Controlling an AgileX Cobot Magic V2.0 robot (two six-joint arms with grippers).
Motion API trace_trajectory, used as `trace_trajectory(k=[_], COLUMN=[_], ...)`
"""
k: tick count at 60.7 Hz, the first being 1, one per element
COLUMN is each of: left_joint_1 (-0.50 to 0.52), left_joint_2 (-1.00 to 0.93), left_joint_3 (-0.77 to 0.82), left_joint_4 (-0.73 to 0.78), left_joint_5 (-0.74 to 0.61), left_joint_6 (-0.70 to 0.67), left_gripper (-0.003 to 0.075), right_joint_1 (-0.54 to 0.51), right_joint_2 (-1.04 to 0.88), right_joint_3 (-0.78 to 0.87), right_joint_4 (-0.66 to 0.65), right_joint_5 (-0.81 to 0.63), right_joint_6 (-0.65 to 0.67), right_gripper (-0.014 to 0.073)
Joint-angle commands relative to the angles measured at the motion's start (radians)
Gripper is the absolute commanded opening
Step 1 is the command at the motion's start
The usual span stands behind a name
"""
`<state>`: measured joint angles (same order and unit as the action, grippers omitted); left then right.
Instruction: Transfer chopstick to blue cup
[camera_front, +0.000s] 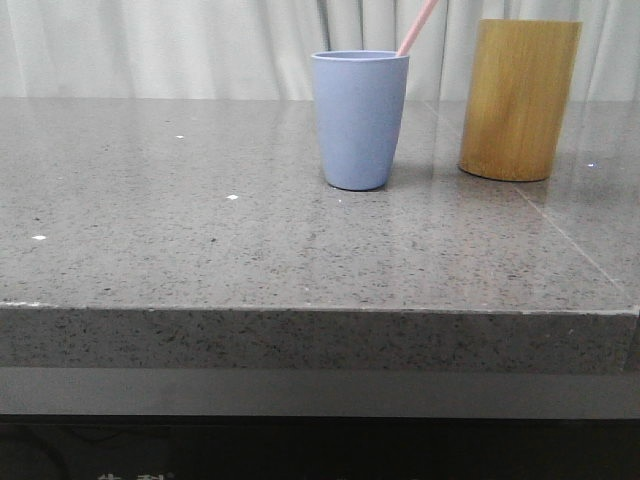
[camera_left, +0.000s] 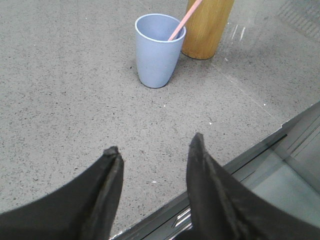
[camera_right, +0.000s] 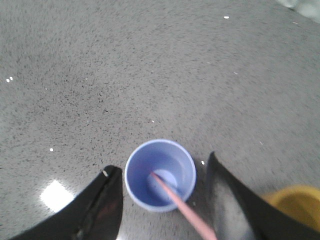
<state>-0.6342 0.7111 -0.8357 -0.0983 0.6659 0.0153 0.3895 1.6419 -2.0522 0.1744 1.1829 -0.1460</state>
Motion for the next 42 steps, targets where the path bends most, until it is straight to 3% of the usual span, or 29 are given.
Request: trace_trajectory(k=[1, 9, 28, 42], left_joint_1=[-0.006, -0.006, -0.006, -0.006], left_joint_2=[-0.004, -0.004, -0.004, -0.004], left_joint_3=[-0.028, -0.028, -0.028, -0.028], left_joint_4=[-0.016, -0.016, -0.016, -0.016], left_joint_5=[-0.081, -0.074, -0.074, -0.074], left_joint_6=[-0.007, -0.007, -0.007, -0.007], left_gripper=[0.0313, 0.0313, 0.0313, 0.0313], right_joint_1=[0.001, 0.001, 0.001, 0.001], right_joint_2=[-0.133, -0.295, -0.753, -1.057], right_joint_3=[0.014, 0.183, 0.774, 1.055], right_joint_4=[-0.049, -0.065, -0.128, -0.136], right_joint_5=[-0.036, -0.122, -0.293, -0.285], right_joint_6=[0.091, 0.125, 0.125, 0.125], right_gripper=[0.0405, 0.0405, 0.0405, 0.0405])
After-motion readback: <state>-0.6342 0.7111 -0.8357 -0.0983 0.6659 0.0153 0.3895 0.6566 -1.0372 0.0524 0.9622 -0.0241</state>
